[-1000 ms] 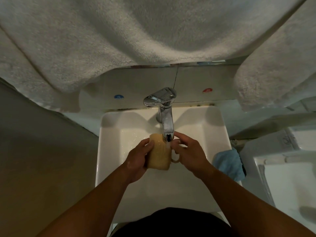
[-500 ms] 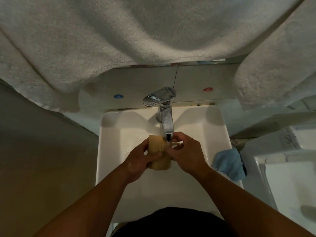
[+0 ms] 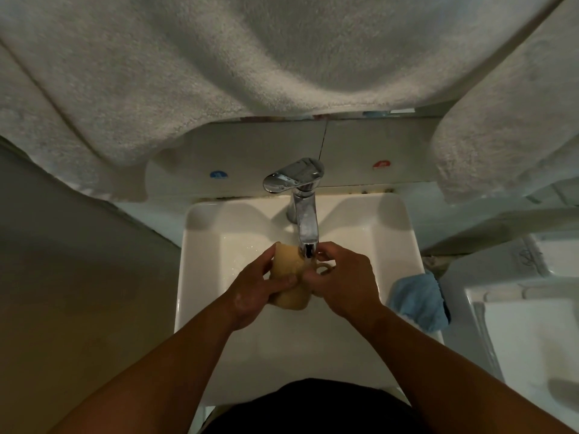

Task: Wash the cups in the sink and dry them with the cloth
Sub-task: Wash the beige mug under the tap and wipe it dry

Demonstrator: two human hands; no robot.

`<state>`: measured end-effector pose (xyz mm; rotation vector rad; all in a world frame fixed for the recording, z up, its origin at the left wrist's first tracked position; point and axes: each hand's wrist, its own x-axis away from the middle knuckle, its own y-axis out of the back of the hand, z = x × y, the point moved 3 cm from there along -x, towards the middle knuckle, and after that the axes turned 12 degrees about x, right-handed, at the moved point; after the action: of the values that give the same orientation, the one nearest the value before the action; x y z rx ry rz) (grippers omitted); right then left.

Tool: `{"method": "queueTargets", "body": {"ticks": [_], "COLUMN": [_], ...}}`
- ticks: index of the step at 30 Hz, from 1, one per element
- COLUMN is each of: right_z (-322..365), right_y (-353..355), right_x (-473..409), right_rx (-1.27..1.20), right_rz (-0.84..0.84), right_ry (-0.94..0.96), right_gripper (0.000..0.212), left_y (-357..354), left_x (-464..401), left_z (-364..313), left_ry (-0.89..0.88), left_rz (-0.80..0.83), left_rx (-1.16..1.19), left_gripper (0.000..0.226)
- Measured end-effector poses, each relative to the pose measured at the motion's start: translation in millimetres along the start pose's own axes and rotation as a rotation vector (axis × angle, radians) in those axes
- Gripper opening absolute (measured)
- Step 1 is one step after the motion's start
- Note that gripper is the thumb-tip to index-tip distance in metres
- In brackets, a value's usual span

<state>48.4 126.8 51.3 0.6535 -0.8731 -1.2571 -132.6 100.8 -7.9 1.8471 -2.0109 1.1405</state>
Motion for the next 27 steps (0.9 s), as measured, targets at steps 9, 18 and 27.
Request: {"method": "queueTargets", "body": {"ticks": [9, 18, 27], "right_z": [-0.8, -16.1, -9.2], "right_y": [1.6, 4.5, 2.7], "right_x": [1.1, 0.3, 4.8], "right_rx": [0.075, -0.301, -0.067], "right_rz": [0.037, 0.241, 0.056], "right_ry": [0.0, -0.017, 0.103], "right_gripper": [0.04, 0.009, 0.013], "left_y": [-3.4, 0.2, -24.1], "left_x": [-0.1, 7.2, 12.8], "left_z": [-6.3, -17.4, -27.1], "left_ry": [-0.029, -0.244, -0.695], "left_rz": [0.002, -0.075, -0.139], "left_rx": [-0.083, -0.494, -0.892], "left_gripper": [0.097, 0.049, 0.069]}}
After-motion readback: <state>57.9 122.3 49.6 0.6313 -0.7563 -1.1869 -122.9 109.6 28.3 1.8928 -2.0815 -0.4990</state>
